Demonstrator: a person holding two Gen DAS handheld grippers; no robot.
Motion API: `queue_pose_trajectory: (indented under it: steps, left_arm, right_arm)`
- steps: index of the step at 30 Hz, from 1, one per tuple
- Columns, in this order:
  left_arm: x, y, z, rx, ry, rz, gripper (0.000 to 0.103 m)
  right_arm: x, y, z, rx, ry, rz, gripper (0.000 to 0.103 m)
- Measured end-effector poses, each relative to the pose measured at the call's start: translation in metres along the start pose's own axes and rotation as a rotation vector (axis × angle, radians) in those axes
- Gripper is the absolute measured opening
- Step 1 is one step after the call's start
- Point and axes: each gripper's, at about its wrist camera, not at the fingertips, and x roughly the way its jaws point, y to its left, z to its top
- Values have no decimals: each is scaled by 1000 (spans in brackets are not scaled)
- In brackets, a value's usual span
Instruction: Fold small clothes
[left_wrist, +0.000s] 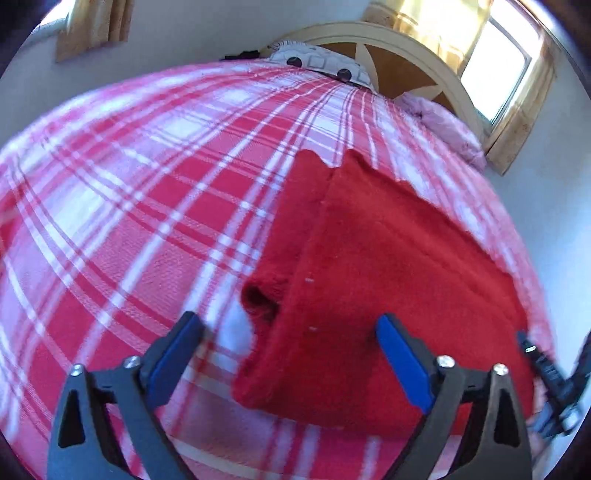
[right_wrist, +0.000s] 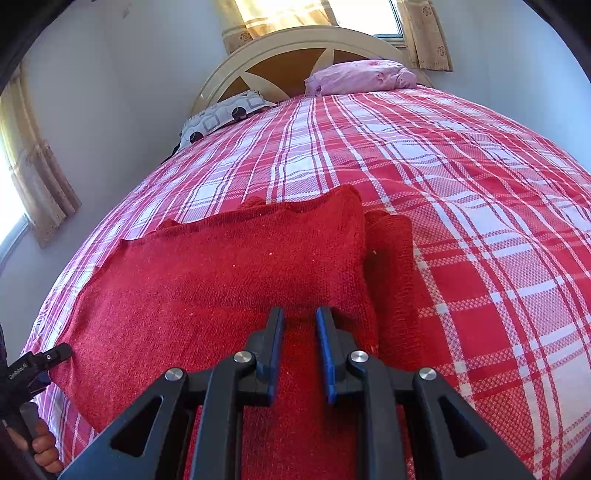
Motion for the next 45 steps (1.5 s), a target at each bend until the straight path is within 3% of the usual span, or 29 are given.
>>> queue_pose_trajectory:
  steps: [2,5,6,7,11,17,22,24,26,28,29,32,39,45]
  left_arm:
    - [-1,-3,-2,4,14,-39,79]
    - [-2,-8,-4,20,27,-54,53]
    - [-2,-7,-5,7,34,-79,34]
    - [1,-6,-5,-21,52,-118,29]
    - [2,-11,0,-67,49,-128,24]
    - [-17,-45,-6,68,-83,-67,22]
    - [-14,-24,-8,11,-89,-103,22]
    - [-9,-11,-10,-23,-78,-127,22]
    - [-4,-3,-12,-58,-71,-159,22]
    - [-1,0,-14,-88,-68,-180,22]
    - [-2,0,-14,-92,-76,-187,22]
    - [-11,-9,-16,-53,-118,-173,22]
    - [-30,-33,-19,43,-235,-171,22]
    - [-26,-25,-19,6,-250,-174,22]
  right_arm:
    - [0,0,0,0,1,-1,19]
    - [0,0,0,0,0,0,19]
    - [0,0,0,-1,0,-1,19]
    - [0,0,0,0,0,-1,19]
    - [0,-1,0,3,0,3,19]
    - [0,-1,1,10,7,7,19]
    - [-13,-3,12,64,20,21,20]
    - [-26,10,19,55,6,48,26]
    - [-33,35,29,38,20,153,58]
    - [-31,64,39,4,40,240,68]
    - [-28,79,44,-17,52,282,68]
    - [4,132,59,-75,162,371,68]
    - [80,230,79,-215,420,433,68]
    - [132,292,65,-351,570,341,68]
